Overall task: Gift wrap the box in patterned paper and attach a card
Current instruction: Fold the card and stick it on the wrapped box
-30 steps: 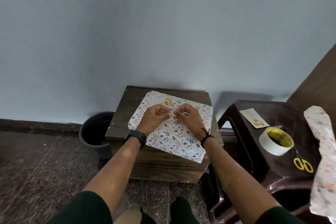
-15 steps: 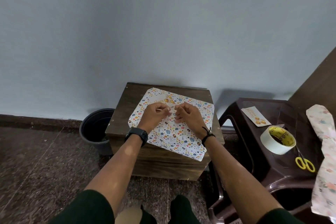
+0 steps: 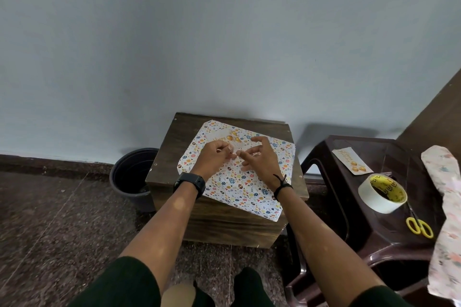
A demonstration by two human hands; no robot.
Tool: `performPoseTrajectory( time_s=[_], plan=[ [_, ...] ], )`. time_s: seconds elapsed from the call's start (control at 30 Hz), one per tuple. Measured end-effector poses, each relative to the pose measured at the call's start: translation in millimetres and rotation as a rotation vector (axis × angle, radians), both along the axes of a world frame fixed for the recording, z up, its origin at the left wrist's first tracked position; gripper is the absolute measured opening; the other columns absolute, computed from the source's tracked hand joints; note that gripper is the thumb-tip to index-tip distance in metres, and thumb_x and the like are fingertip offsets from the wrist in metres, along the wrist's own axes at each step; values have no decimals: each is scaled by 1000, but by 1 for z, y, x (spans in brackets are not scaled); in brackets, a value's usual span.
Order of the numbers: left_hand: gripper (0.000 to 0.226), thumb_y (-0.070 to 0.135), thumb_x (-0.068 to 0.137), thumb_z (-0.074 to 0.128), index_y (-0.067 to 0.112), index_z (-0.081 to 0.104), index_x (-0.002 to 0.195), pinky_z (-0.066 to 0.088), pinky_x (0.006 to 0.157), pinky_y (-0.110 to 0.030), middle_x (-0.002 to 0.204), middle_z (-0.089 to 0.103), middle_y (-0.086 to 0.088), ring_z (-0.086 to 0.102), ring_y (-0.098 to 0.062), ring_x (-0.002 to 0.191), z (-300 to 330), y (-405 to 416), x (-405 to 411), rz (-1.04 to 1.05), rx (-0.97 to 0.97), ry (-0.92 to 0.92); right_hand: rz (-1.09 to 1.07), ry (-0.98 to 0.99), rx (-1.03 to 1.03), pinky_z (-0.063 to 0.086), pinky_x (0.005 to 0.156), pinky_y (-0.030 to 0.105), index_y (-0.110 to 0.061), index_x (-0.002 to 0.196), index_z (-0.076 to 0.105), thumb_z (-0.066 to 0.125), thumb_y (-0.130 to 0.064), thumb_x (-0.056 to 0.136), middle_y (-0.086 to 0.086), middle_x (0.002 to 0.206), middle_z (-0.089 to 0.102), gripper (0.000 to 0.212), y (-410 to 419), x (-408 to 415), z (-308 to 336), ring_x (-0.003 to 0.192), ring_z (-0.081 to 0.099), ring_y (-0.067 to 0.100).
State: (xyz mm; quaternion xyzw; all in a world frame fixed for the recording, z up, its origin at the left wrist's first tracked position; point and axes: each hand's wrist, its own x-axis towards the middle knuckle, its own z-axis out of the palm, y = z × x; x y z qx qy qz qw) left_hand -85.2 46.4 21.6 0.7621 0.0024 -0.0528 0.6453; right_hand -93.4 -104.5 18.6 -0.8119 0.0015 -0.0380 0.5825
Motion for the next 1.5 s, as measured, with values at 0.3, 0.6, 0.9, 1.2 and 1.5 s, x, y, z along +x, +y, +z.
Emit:
performPoseTrajectory(
  time_s=[0.3, 0.6, 0.9, 1.2, 1.5],
  plan=[
    [15, 18, 91, 61, 9, 65, 103, 52, 82, -21, 95, 67, -2, 65, -13, 91, 2, 5, -2, -40, 57, -60, 48, -26, -6, 59, 60, 30, -12, 93, 64, 71, -24, 82, 9, 88, 68, 18, 0, 2, -6, 65, 66, 16],
    [12, 20, 88, 66, 11, 69, 95, 51, 78, -18, 92, 68, -1, 64, -10, 87, 6, 3, -6, -48, 68, -86, 115, -11, 70, 56, 57, 23, -9, 94, 68, 72, -25, 82, 6, 83, 69, 20, -2, 0, -1, 62, 64, 9],
    [16, 17, 92, 60, 7, 71, 99, 50, 86, -25, 93, 70, -5, 64, -11, 88, 3, -2, -1, -20, 101, -39, 120, -17, 77, 55, 57, 20, -3, 96, 68, 67, -13, 86, 7, 84, 71, 15, -4, 0, -6, 61, 64, 4],
    [11, 11, 93, 57, 12, 68, 90, 52, 92, -32, 91, 70, -9, 66, -22, 97, 5, -3, -1, -17, 21, 20, 130, -9, 82, 56, 59, 22, -11, 95, 63, 54, -2, 92, 5, 86, 68, 12, -2, -1, -7, 67, 63, 10],
    [12, 15, 93, 58, 10, 70, 93, 50, 95, -34, 89, 70, -6, 66, -19, 95, 4, -2, 0, -35, 74, 15, 107, -59, 81, 57, 58, 24, -2, 96, 69, 65, -13, 88, 10, 85, 71, 14, -2, 1, -11, 67, 66, 12]
  ],
)
